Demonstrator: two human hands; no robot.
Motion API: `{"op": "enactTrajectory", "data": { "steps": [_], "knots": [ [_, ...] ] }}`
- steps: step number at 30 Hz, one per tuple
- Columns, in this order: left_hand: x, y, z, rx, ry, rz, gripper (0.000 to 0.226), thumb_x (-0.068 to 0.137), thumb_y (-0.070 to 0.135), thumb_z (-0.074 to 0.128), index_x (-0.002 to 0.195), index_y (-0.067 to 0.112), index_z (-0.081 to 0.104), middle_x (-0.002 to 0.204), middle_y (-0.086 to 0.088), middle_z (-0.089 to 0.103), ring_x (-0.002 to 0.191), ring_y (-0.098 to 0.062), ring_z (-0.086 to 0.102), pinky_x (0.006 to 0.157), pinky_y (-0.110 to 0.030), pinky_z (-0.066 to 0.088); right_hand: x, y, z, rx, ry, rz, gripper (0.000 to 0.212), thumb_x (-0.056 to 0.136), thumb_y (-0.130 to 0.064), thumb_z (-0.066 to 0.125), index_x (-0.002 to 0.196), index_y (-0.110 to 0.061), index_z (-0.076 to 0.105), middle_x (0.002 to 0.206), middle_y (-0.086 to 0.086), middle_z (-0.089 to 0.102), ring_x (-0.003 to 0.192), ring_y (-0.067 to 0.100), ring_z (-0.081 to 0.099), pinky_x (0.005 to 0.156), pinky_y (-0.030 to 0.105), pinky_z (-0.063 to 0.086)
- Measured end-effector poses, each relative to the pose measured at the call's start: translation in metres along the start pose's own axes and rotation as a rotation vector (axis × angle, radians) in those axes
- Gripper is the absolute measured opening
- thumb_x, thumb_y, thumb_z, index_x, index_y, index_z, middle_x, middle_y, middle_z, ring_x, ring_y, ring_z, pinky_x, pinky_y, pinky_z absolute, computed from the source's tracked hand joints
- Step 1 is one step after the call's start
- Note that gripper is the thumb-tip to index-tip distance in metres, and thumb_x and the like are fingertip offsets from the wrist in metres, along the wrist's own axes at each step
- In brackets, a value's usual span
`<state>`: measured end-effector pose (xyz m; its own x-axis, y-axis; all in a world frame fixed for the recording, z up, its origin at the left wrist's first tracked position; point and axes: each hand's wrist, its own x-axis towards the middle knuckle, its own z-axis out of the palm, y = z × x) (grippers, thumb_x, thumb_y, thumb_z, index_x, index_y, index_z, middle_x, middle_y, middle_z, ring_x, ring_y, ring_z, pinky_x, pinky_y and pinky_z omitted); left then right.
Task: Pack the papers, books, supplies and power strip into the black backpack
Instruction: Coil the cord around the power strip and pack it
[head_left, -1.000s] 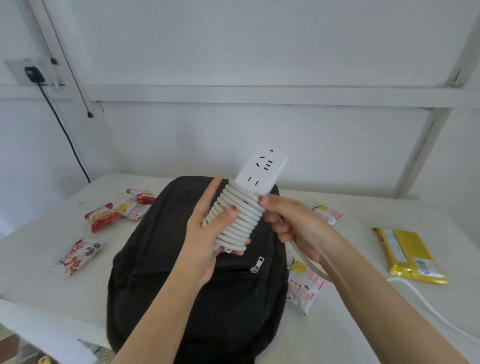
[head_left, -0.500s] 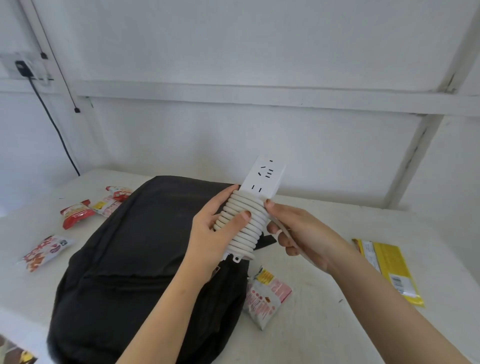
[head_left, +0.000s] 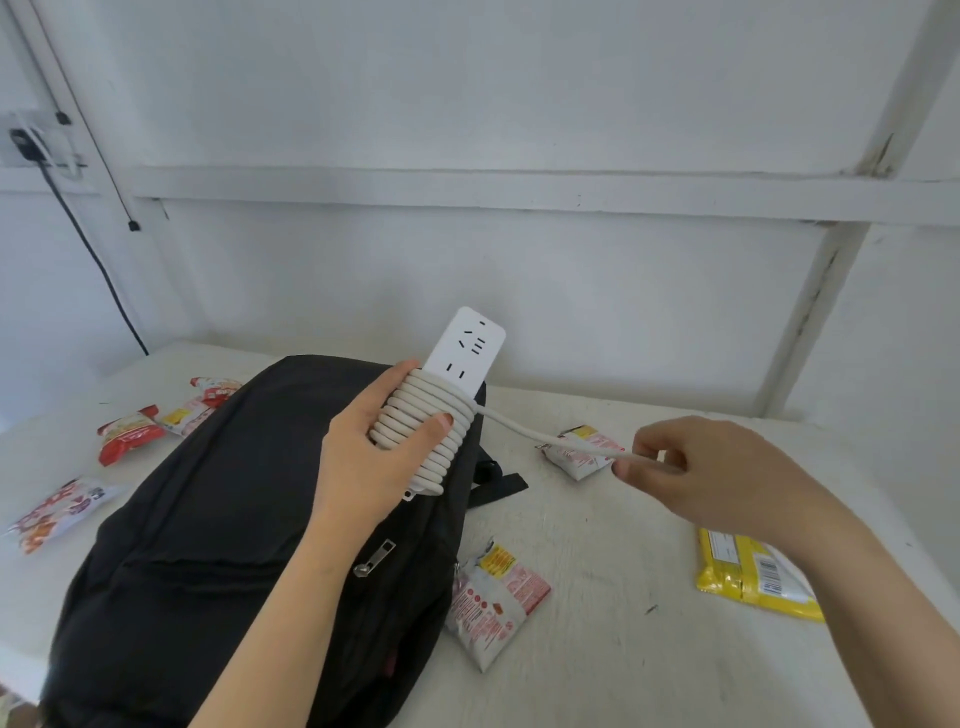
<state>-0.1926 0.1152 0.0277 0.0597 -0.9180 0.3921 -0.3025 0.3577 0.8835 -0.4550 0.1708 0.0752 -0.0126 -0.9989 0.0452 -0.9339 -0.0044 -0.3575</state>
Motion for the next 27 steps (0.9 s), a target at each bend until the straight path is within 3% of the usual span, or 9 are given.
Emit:
{"op": "enactTrajectory", "data": {
  "steps": [3,7,10,15,18,21,23,25,27],
  "knots": [
    [0.003,0.002,0.006,0.068,-0.020,0.010,0.052,0.077,0.031,0.072,0.124,0.039,0.049,0.110,0.022,0.057,0.091,-0.004,0.062,0.068,-0.018,0.055,-0.002,-0.002,-0.004,0.067,0.163,-0.138,0.034,0.085,-0.051,0.053,0.062,-0.026,0.052,0.050,-0.015,0.048,0.051,0.006,0.044,0.047,0.024,0.026],
    [0.008,0.008,0.014,0.137,-0.130,0.000,0.057,0.078,0.033,0.072,0.128,0.042,0.046,0.106,0.024,0.056,0.088,0.002,0.059,0.068,-0.014,0.051,-0.007,-0.027,-0.011,-0.166,0.369,-0.445,0.038,0.084,-0.054,0.040,0.065,-0.027,0.060,0.059,-0.009,0.054,0.056,0.007,0.050,0.047,0.024,0.036],
    [0.010,0.014,0.019,0.250,-0.254,0.033,0.066,0.078,0.037,0.070,0.135,0.046,0.038,0.105,0.021,0.056,0.089,0.000,0.058,0.074,-0.018,0.051,0.002,-0.047,-0.022,-0.299,0.418,-0.591,0.036,0.083,-0.047,0.041,0.061,-0.029,0.062,0.056,-0.009,0.047,0.046,0.007,0.042,0.041,0.016,0.019],
    [0.010,0.022,0.014,0.383,-0.394,0.156,0.114,0.075,0.039,0.073,0.138,0.052,-0.022,0.084,0.008,0.060,0.074,-0.007,0.062,0.069,-0.020,0.053,0.028,-0.067,-0.050,-0.281,0.383,-0.677,0.025,0.086,-0.044,0.051,0.073,-0.033,0.069,0.062,-0.010,0.048,0.053,0.004,0.042,0.048,0.019,0.019],
    [0.001,0.033,0.008,0.349,-0.437,0.264,0.125,0.073,0.033,0.077,0.129,0.057,-0.033,0.081,0.008,0.060,0.075,-0.006,0.062,0.069,-0.021,0.052,0.049,-0.073,-0.060,-0.055,0.243,-0.693,0.007,0.083,-0.034,0.067,0.082,-0.036,0.073,0.063,-0.025,0.055,0.063,-0.006,0.051,0.055,0.011,0.026],
    [-0.008,0.044,0.003,0.228,-0.473,0.328,0.126,0.072,0.033,0.079,0.128,0.060,-0.031,0.086,0.006,0.062,0.081,-0.011,0.064,0.073,-0.026,0.054,0.073,-0.070,-0.070,0.366,-0.110,-0.668,0.017,0.080,-0.016,0.072,0.096,-0.020,0.075,0.058,-0.029,0.060,0.063,-0.011,0.055,0.063,0.004,0.034],
    [-0.013,0.053,0.000,0.066,-0.494,0.321,0.122,0.071,0.029,0.078,0.130,0.063,-0.024,0.088,-0.003,0.063,0.080,-0.022,0.064,0.073,-0.034,0.055,0.085,-0.064,-0.074,0.510,-0.280,-0.651,0.022,0.079,-0.018,0.069,0.101,-0.016,0.073,0.052,-0.019,0.059,0.050,0.001,0.045,0.055,0.017,0.031],
    [-0.017,0.061,-0.002,-0.137,-0.510,0.298,0.117,0.071,0.022,0.076,0.133,0.063,-0.015,0.088,-0.014,0.062,0.077,-0.031,0.062,0.073,-0.043,0.056,0.093,-0.058,-0.069,0.669,-0.396,-0.615,0.025,0.074,-0.026,0.067,0.097,-0.022,0.074,0.043,-0.013,0.051,0.041,0.007,0.030,0.043,0.019,0.025],
    [-0.018,0.065,-0.003,-0.292,-0.511,0.290,0.112,0.072,0.021,0.074,0.137,0.060,-0.009,0.089,-0.024,0.061,0.077,-0.042,0.060,0.073,-0.046,0.056,0.097,-0.053,-0.056,0.864,-0.475,-0.590,0.022,0.078,-0.014,0.060,0.095,-0.021,0.073,0.046,-0.011,0.054,0.037,0.001,0.042,0.039,0.012,0.034]
  ]
}}
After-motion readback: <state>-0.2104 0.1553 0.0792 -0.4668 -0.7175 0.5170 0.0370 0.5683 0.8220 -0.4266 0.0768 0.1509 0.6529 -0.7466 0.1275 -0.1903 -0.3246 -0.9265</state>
